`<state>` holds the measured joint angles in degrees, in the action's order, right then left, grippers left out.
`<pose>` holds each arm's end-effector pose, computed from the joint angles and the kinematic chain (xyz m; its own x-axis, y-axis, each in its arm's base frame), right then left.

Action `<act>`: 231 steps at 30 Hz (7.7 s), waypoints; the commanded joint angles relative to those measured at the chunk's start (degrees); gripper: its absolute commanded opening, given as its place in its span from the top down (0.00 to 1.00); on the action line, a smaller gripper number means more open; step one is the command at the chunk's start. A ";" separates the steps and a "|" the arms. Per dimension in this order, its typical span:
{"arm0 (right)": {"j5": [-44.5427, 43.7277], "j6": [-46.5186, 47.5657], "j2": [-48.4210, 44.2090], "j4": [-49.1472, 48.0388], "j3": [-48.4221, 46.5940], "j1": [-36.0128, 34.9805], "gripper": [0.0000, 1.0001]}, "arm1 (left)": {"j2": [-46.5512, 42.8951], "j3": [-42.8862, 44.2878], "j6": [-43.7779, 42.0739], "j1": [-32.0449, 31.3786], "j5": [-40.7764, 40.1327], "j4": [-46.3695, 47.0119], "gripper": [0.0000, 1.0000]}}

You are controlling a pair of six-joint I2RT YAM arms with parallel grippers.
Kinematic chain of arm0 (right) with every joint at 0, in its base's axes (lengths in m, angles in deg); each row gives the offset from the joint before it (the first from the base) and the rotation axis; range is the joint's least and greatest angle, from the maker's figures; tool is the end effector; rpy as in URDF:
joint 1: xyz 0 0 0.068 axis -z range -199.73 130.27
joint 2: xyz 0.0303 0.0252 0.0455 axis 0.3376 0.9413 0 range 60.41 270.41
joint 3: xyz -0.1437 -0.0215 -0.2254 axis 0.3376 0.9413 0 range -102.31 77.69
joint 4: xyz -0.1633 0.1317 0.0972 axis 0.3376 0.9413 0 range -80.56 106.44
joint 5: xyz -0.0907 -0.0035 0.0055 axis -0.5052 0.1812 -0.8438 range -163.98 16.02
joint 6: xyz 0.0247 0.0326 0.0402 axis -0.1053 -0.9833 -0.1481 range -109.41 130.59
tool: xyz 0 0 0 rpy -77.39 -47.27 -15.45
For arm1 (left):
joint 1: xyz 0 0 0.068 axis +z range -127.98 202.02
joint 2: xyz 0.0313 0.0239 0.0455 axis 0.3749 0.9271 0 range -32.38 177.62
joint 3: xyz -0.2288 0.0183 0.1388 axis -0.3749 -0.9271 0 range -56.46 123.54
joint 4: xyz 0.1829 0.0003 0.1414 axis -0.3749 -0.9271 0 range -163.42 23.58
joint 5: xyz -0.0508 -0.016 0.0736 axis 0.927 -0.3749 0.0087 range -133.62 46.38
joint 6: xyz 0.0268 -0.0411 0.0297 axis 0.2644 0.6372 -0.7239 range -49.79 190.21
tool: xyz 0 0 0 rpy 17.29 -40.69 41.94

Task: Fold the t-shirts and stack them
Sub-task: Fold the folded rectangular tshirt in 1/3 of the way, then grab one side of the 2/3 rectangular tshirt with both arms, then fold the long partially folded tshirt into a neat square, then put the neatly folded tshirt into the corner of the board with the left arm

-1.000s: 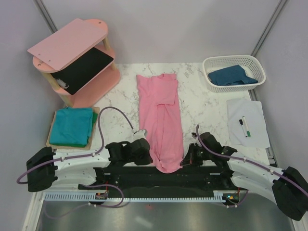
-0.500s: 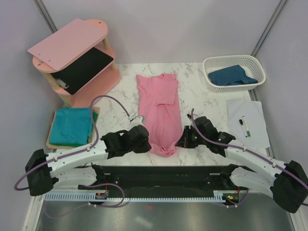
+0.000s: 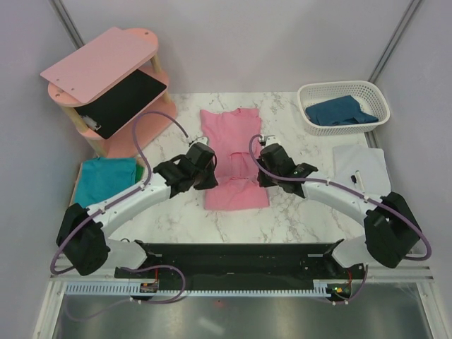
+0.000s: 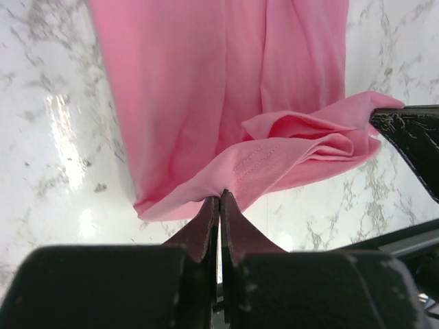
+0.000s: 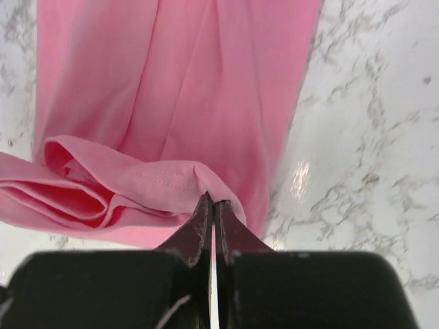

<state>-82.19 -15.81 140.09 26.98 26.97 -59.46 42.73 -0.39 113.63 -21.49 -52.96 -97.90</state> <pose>0.2091 0.1663 0.2354 -0.7474 -0.0489 -0.6626 -0.2509 0.9442 0.2134 0.1831 -0.1647 0.2634 -0.8222 -0.1547 -0.5478 0.0542 0.9367 -0.3459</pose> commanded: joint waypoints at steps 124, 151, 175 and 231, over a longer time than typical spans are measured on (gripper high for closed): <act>10.67 9.16 33.34 -4.97 -40.07 15.73 1.00 | 29.91 36.72 -20.74 25.84 12.86 -4.81 0.98; 10.56 1.17 21.32 -23.69 -18.66 17.75 0.02 | 12.88 16.63 -19.34 26.98 11.81 0.72 0.26; 6.97 -1.21 15.07 -22.90 -3.95 0.61 0.02 | 31.22 18.54 -14.06 24.34 -33.19 -28.98 0.26; 27.28 -4.72 5.57 -30.64 11.08 18.28 0.02 | 52.75 45.15 -25.58 25.76 -15.63 -34.08 0.98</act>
<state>-55.57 -21.29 144.87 -2.57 37.31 -41.36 94.53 36.51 83.82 8.94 -77.83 -131.71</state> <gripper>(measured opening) 0.982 0.037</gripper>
